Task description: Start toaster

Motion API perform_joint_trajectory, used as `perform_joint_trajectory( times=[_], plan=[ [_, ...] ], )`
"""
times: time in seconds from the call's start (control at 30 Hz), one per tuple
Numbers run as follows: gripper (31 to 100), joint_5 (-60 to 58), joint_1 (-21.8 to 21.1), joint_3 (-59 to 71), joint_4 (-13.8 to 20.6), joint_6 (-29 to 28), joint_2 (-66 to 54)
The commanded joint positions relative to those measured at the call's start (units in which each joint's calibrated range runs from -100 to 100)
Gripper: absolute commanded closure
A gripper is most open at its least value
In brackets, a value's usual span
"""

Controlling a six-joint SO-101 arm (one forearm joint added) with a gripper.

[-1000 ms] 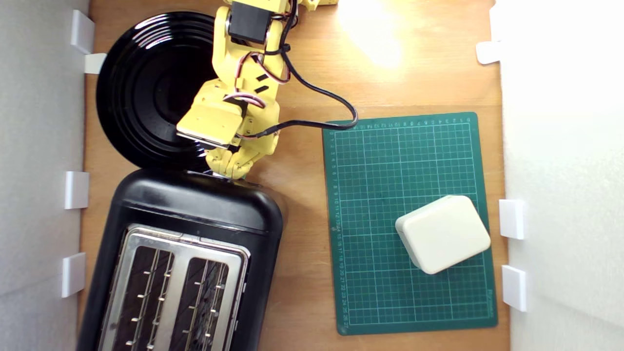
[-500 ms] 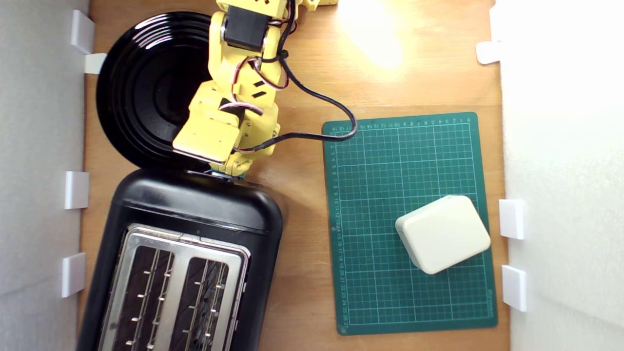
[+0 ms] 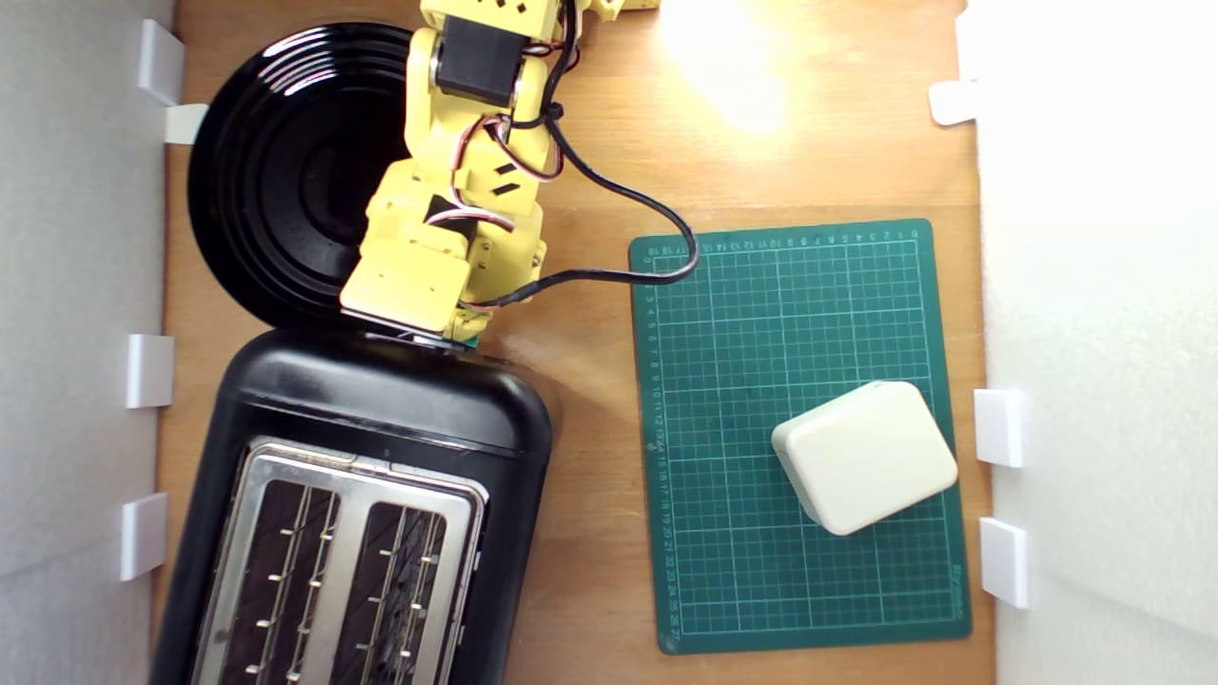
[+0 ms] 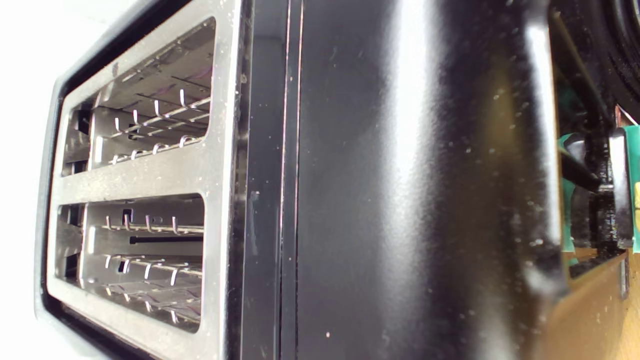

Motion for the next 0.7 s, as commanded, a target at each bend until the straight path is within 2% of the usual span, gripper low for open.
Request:
perform_joint_trajectory(
  times=[0.0,0.67],
  plan=[
    [98.9,2.4,1.8,-2.7,0.9,-0.2,-1.0],
    [98.9,2.4,1.5,-12.1,-0.1,-0.2,-1.2]
  ],
)
